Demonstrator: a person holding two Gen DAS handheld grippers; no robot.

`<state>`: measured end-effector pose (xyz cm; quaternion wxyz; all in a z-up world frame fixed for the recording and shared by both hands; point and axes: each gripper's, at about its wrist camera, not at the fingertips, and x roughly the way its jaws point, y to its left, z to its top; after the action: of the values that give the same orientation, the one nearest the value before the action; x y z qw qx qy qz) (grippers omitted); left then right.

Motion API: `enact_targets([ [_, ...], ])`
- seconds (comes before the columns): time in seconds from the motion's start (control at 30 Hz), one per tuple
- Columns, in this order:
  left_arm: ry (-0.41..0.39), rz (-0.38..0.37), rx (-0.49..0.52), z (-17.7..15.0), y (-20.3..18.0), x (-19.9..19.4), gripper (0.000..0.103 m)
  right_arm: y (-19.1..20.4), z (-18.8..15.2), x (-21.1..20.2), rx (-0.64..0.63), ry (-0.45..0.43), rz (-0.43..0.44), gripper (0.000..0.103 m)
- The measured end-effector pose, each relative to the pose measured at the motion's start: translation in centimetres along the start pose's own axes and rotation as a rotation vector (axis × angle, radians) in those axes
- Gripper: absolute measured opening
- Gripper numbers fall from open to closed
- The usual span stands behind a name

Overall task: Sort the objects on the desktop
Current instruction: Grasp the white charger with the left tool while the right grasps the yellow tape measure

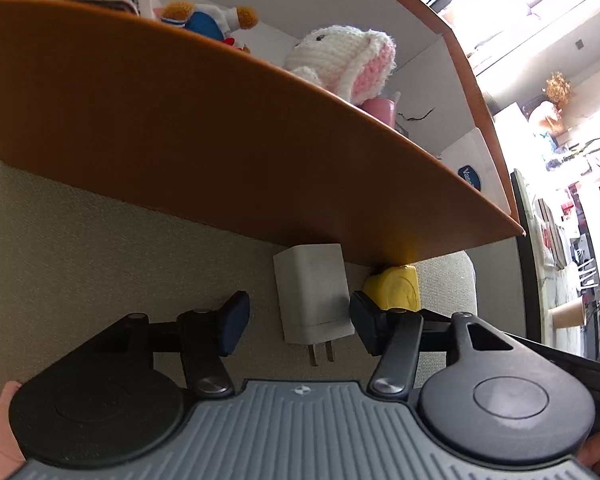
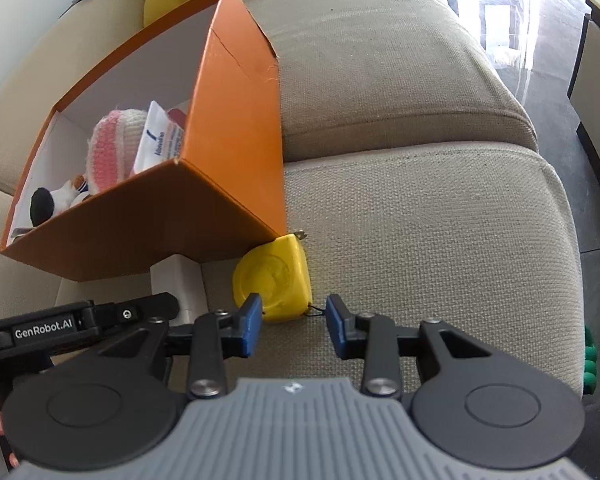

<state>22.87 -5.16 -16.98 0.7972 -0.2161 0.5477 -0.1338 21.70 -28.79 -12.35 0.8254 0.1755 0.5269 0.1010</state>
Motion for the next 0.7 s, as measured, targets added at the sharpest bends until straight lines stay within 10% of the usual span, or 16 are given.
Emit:
enact_targets([
  [0.4, -0.003, 0.028, 0.075, -0.4, -1.1, 1.3, 0.072, -0.1, 0.0, 2.2, 0.022, 0.025, 0.062, 0.047],
  [0.57, -0.022, 0.133, 0.163, -1.1, -2.4, 1.4, 0.043, 0.5, -0.3, 2.1, 0.005, 0.005, 0.058, 0.043],
  [0.7, -0.034, 0.106, 0.142, -1.0, -1.7, 0.5, 0.04, 0.5, -0.6, 1.1, -0.002, -0.002, 0.065, 0.031],
])
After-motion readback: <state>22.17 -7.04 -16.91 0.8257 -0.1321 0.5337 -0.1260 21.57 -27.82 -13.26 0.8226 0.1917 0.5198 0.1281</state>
